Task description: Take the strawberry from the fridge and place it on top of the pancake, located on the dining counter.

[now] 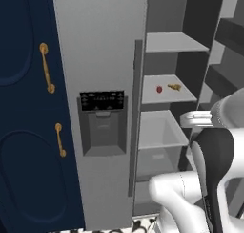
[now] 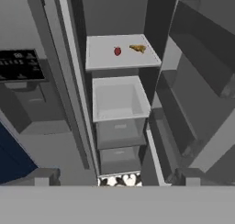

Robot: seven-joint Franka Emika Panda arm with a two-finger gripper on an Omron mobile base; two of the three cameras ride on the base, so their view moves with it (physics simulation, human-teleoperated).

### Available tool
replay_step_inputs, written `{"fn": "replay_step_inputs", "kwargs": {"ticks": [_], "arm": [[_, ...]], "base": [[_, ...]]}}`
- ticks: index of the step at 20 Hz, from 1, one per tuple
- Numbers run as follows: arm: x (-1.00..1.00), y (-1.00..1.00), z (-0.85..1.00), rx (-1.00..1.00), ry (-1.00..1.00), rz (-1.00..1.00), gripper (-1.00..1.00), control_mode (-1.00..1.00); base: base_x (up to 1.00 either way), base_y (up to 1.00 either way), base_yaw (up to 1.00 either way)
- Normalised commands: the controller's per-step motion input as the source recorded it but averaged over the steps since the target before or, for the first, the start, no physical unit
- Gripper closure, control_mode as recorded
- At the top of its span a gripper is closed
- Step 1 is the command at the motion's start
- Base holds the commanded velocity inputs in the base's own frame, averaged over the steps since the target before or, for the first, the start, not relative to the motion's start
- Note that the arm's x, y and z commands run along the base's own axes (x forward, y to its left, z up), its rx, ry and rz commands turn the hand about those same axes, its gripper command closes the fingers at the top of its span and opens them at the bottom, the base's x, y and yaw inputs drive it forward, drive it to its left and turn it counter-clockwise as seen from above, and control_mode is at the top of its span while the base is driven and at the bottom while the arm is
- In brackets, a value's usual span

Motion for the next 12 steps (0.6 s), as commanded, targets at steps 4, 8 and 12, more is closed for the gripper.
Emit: {"fn": "replay_step_inputs", "kwargs": {"ticks": [4,8,12], "arm": [[0.00,0.00,0.00,0.00,0.00,0.00,-1.00,1.00],[0.00,0.00,0.00,0.00,0.00,0.00,-1.00,1.00],[0.00,0.00,0.00,0.00,0.00,0.00,-1.00,1.00]], "base": [[0.51,-0.37,0.00],[0.67,-0.08,0.00],[0.82,-0.03,0.00]]}}
